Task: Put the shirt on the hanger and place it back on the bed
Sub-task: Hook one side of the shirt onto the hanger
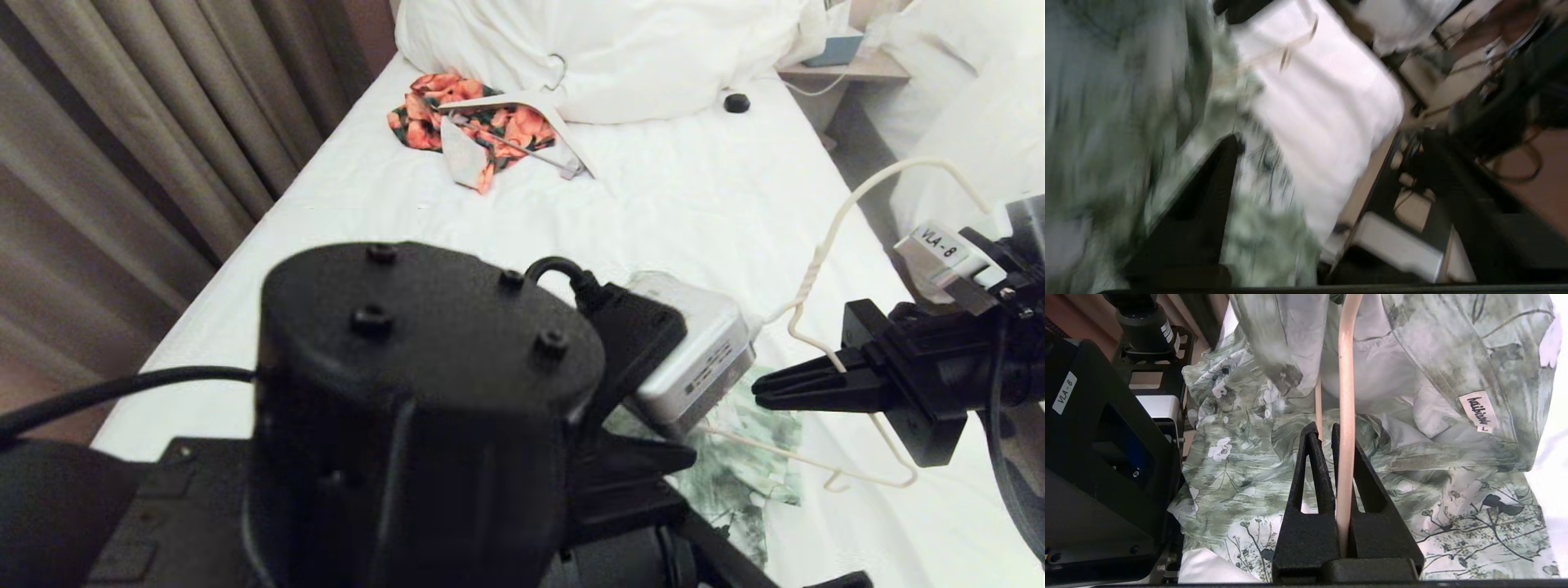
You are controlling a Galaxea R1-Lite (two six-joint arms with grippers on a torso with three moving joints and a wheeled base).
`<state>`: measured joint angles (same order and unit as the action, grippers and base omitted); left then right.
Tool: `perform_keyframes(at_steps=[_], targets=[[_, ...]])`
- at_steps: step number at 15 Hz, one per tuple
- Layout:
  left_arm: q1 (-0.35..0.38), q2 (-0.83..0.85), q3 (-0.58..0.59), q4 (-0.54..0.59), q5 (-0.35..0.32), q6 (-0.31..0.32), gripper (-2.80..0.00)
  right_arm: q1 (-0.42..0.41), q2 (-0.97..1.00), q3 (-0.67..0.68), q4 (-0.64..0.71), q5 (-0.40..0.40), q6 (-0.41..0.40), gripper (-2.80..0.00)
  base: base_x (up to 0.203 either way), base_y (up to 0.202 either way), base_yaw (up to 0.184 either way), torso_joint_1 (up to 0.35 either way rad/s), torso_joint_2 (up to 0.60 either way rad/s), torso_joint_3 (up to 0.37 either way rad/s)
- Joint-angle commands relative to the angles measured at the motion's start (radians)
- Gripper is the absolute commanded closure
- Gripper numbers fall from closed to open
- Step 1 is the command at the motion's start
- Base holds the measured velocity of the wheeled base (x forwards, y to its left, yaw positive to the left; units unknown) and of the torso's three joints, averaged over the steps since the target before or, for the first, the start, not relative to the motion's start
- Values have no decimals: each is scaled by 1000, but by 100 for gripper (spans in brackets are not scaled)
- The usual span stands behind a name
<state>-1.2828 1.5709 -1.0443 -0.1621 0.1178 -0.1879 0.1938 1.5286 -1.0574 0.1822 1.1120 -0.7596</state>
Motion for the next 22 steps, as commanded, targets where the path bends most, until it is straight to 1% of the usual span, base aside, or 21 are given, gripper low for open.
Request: perform_keyframes(at_steps=[1, 4, 5, 7, 9, 10, 12, 13, 15, 16, 17, 18, 19, 20, 21, 22], targets=[[-7, -62, 66, -1, 28, 0, 0, 1, -7, 2, 2, 6, -4, 0, 0, 0, 0, 0, 0, 0], [-7, -208, 134, 15, 89, 4, 0, 15, -5, 1, 2, 6, -6, 0, 0, 0, 0, 0, 0, 0], [-5, -262, 152, 42, 111, 4, 0, 25, -4, 0, 2, 6, -6, 0, 0, 0, 0, 0, 0, 0], [0, -380, 159, 143, 154, 5, 0, 59, 0, -4, 2, 3, -5, 0, 0, 0, 0, 0, 0, 0], [13, -493, 153, 211, 178, 19, 0, 91, 22, -13, 0, 3, -4, 0, 0, 0, 0, 0, 0, 0], [30, -528, 147, 229, 193, 59, 0, 116, 36, -23, 1, 1, -5, 0, 0, 0, 0, 0, 0, 0], [42, -586, 122, 243, 223, 163, 0, 177, 65, -52, 2, -18, 12, 0, 0, 0, 0, 0, 0, 0], [50, -611, 120, 244, 232, 191, 0, 210, 85, -66, 1, -34, 32, 0, 0, 0, 0, 0, 0, 0], [63, -621, 143, 245, 234, 203, 0, 297, 103, -77, 1, -58, 48, 0, 0, 0, 0, 0, 0, 0], [63, -620, 147, 245, 230, 206, 0, 337, 107, -92, 1, -86, 62, 0, 0, 0, 0, 0, 0, 0], [62, -616, 148, 245, 220, 224, 0, 369, 113, -121, 0, -122, 84, 0, 0, 0, 0, 0, 0, 0], [62, -613, 151, 245, 213, 244, -280, 386, 117, -138, 0, -141, 103, 0, 0, 0, 0, 0, 0, 0], [62, -611, 157, 245, 206, 276, -280, 391, 117, -145, 0, -141, 107, 0, 0, 0, 0, 0, 0, 0], [62, -611, 160, 246, 189, 293, -280, 391, 116, -145, 0, -141, 109, 0, 0, 0, 0, 0, 0, 0], [62, -611, 162, 252, 153, 303, -280, 391, 114, -145, 1, -141, 109, 0, 0, 0, 0, 0, 0, 0], [64, -609, 161, 284, 120, 310, -280, 391, 110, -145, 2, -141, 109, 0, 0, 0, 0, 0, 0, 0]])
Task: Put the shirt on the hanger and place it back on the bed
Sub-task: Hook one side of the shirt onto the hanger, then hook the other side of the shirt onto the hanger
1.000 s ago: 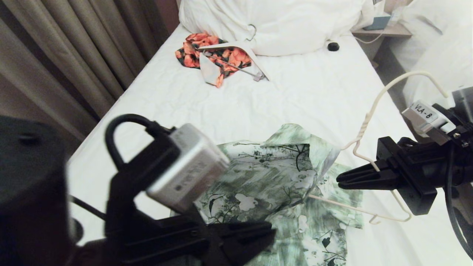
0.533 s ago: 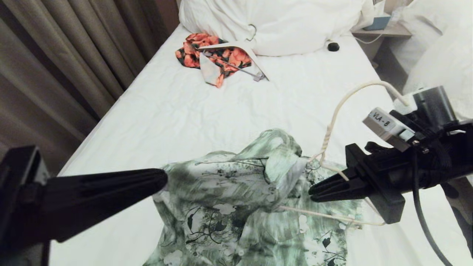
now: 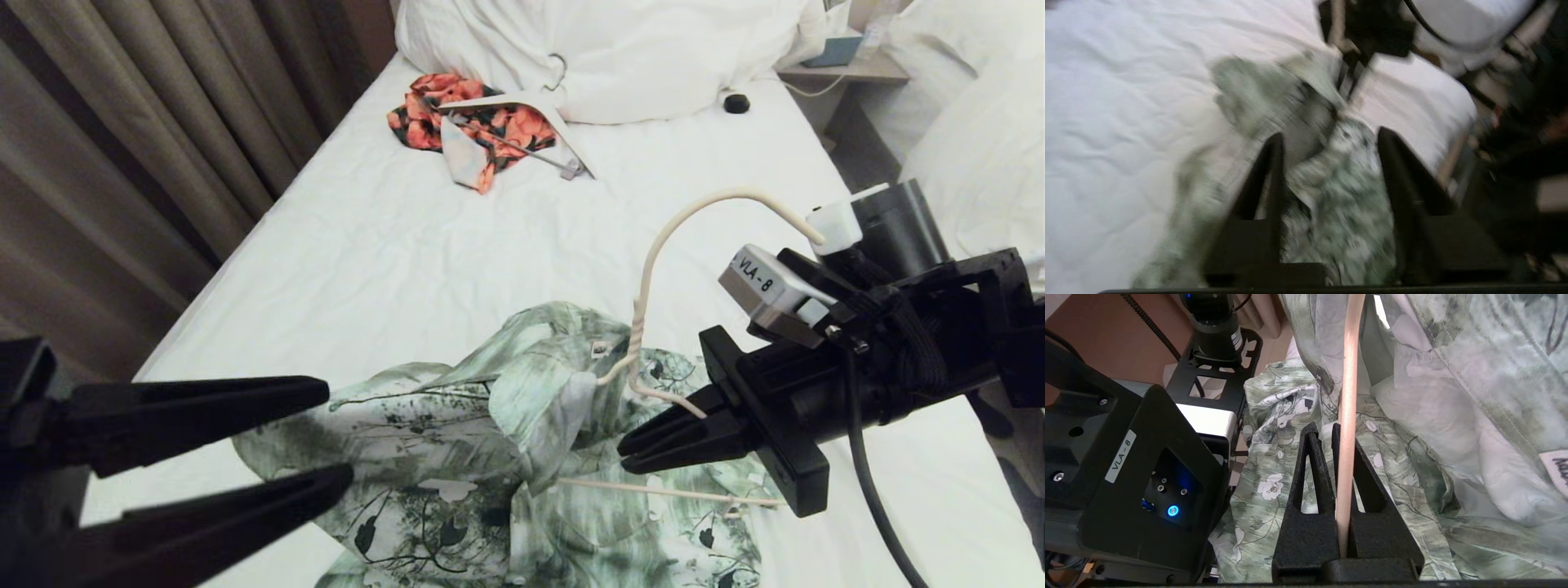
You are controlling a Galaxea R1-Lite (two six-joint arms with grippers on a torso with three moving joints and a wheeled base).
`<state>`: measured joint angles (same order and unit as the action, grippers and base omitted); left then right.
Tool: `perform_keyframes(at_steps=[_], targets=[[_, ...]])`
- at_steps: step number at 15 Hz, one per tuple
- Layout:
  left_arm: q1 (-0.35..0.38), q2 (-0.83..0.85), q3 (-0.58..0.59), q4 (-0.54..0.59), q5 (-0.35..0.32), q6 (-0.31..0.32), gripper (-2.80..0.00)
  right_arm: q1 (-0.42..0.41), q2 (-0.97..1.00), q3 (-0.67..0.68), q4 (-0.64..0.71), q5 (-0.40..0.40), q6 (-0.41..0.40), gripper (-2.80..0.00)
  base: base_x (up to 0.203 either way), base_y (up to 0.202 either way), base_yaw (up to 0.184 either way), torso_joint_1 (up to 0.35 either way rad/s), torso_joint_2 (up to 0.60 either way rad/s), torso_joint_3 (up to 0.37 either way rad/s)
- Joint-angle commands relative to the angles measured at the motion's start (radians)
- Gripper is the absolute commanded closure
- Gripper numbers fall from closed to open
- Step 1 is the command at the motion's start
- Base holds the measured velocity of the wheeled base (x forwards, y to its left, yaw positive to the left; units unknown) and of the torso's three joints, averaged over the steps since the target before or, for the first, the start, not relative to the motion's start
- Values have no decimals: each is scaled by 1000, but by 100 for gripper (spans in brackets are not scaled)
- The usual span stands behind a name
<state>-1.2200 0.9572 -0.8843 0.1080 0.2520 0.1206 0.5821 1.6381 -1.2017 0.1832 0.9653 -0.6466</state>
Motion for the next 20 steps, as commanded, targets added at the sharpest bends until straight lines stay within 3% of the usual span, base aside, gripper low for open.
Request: perform_keyframes(at_steps=[1, 8, 20], targets=[[8, 12, 1, 38, -42, 12, -280, 2, -5, 0, 3, 6, -4, 0, 0, 0, 0, 0, 0, 0], [233, 137, -25, -35, -198, 139, -280, 2, -35, 30, 5, 6, -5, 0, 0, 0, 0, 0, 0, 0], [213, 326, -50, -111, -203, 145, -280, -13, -83, 68, 1, 12, -4, 0, 0, 0, 0, 0, 0, 0]])
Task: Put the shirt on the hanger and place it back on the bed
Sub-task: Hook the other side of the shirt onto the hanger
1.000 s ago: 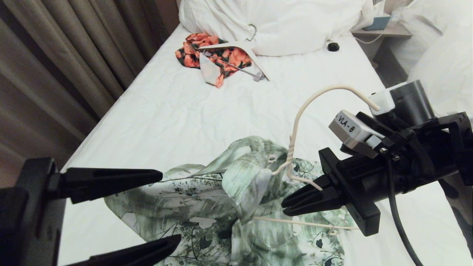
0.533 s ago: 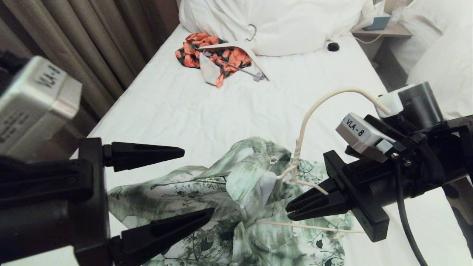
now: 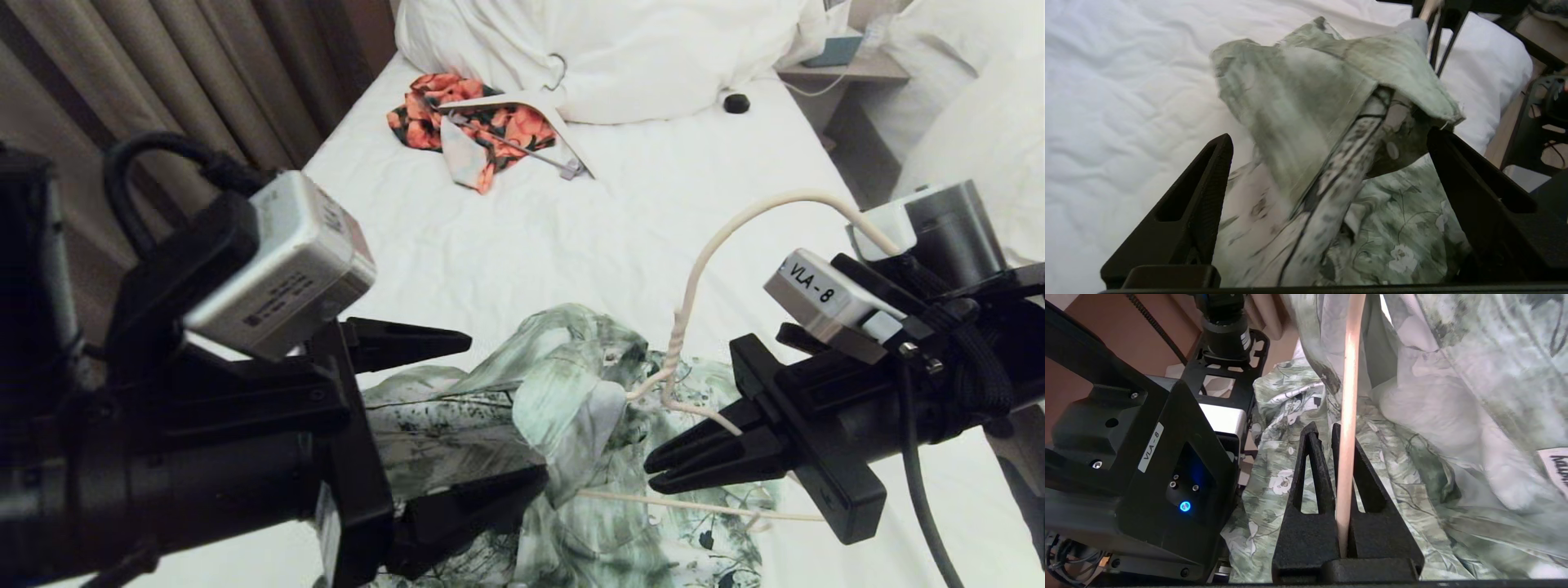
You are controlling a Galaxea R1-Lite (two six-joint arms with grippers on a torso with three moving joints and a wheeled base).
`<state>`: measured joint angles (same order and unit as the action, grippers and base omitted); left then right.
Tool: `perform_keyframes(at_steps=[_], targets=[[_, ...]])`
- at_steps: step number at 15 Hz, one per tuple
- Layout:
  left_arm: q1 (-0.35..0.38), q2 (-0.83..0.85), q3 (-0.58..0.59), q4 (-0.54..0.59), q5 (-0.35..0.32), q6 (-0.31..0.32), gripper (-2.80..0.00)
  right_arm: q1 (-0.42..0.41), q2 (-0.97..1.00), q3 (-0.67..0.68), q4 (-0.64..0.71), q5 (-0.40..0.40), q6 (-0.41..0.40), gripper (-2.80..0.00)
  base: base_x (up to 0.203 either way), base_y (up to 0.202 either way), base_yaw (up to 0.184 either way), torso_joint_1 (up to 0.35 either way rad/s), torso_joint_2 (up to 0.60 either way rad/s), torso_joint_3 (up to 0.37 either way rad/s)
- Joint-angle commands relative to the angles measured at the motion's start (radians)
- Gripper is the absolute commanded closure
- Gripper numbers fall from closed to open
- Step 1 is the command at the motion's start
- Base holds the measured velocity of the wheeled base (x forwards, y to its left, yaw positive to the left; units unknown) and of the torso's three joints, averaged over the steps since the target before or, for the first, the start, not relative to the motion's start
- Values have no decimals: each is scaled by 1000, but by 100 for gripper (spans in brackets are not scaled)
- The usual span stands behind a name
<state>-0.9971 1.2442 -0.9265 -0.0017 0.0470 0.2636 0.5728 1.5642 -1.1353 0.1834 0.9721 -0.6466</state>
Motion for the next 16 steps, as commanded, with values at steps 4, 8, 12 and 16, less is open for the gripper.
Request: perform_keyframes(at_steps=[4, 8, 12, 16], targets=[[-28, 73, -8, -1, 4, 2, 0, -15, -23, 27, 1, 10, -4, 0, 0, 0, 0, 0, 0, 0], [-28, 72, -6, -1, 5, 2, 0, -24, -24, 30, -3, 14, -4, 0, 0, 0, 0, 0, 0, 0], [-28, 64, -5, -1, 8, 2, 0, -25, -21, 31, -62, 14, -2, 0, 0, 0, 0, 0, 0, 0], [-28, 57, 0, -1, 10, 2, 0, -30, -23, 33, -64, 35, -6, 0, 0, 0, 0, 0, 0, 0]])
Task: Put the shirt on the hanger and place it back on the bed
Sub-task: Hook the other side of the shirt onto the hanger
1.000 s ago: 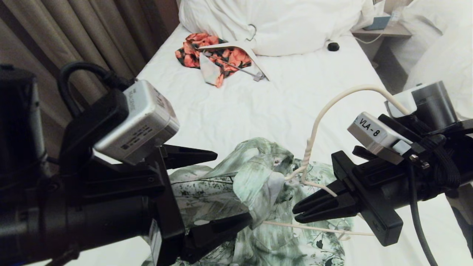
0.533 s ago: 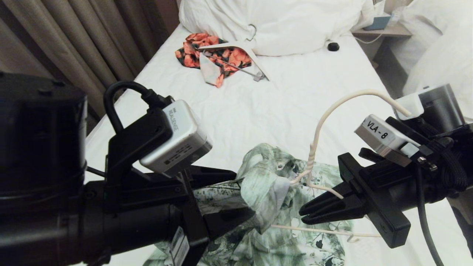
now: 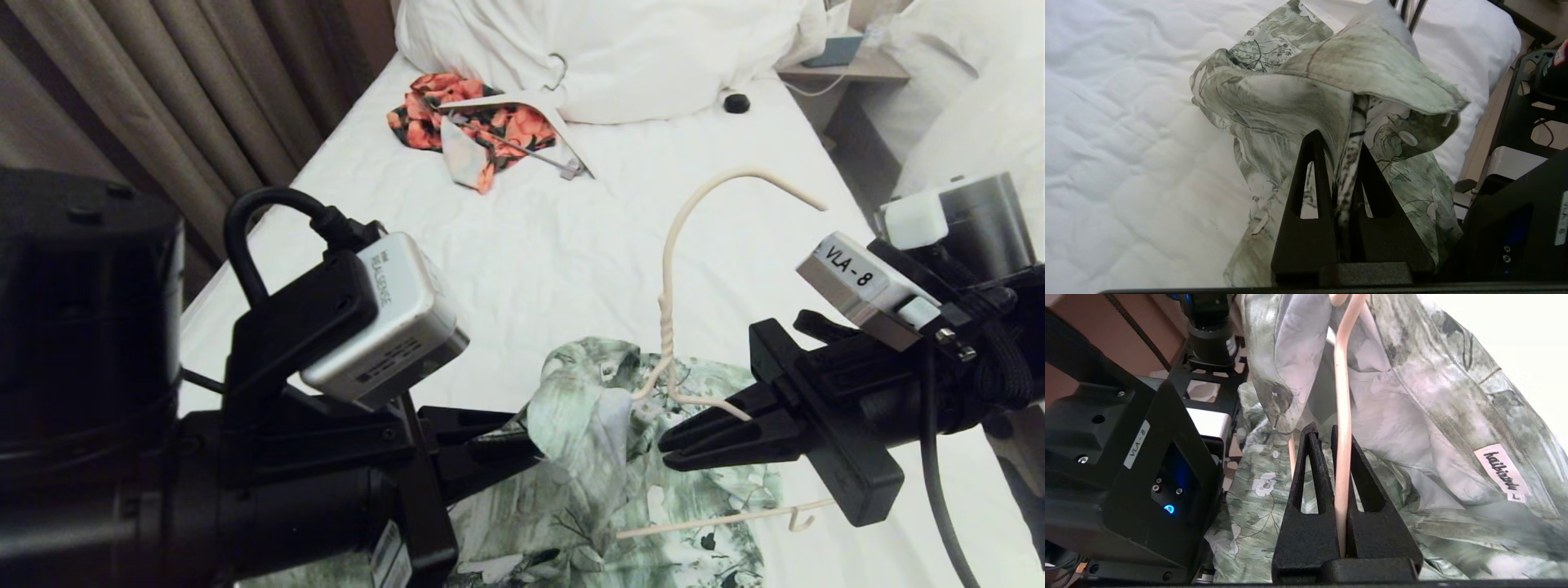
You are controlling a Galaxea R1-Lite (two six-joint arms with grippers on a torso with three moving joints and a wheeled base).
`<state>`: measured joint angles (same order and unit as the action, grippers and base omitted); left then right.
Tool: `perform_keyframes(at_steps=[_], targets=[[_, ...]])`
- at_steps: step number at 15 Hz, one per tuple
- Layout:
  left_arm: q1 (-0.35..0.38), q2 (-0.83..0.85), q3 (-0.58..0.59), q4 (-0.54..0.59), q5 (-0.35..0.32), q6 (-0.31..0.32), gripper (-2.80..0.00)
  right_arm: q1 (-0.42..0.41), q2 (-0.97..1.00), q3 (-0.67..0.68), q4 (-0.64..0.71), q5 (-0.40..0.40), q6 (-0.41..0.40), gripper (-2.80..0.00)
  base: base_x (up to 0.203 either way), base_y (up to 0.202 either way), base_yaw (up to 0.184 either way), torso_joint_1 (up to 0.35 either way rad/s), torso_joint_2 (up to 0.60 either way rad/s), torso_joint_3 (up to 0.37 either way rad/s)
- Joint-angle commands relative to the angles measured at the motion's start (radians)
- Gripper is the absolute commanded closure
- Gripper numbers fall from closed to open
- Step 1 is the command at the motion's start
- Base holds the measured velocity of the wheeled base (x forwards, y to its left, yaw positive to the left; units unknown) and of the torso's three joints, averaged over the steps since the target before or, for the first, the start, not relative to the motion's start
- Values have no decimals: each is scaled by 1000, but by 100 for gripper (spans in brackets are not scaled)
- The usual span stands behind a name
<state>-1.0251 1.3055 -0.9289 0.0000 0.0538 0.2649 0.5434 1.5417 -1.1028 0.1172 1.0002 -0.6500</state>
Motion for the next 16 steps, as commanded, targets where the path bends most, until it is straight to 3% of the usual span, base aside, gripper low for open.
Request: perform_keyframes(at_steps=[1, 8, 9, 13, 16], targets=[[0, -5, 4, -3, 4, 0, 0, 0, 0, 3, 2, 8, -7, 0, 0, 0, 0, 0, 0, 0], [0, -3, 4, -3, 3, 0, 0, -11, -3, 11, -4, 10, -10, 0, 0, 0, 0, 0, 0, 0], [0, -5, 2, -3, 3, 0, 0, -11, -8, 12, -8, 5, -10, -280, 0, 0, 0, 0, 0, 0], [2, -21, -7, -5, 3, -2, 0, -11, -64, 18, 23, -44, 11, -280, 0, 0, 0, 0, 0, 0], [0, -20, -29, -5, 0, -12, 0, -22, -182, 18, 64, -133, 193, -280, 0, 0, 0, 0, 0, 0]])
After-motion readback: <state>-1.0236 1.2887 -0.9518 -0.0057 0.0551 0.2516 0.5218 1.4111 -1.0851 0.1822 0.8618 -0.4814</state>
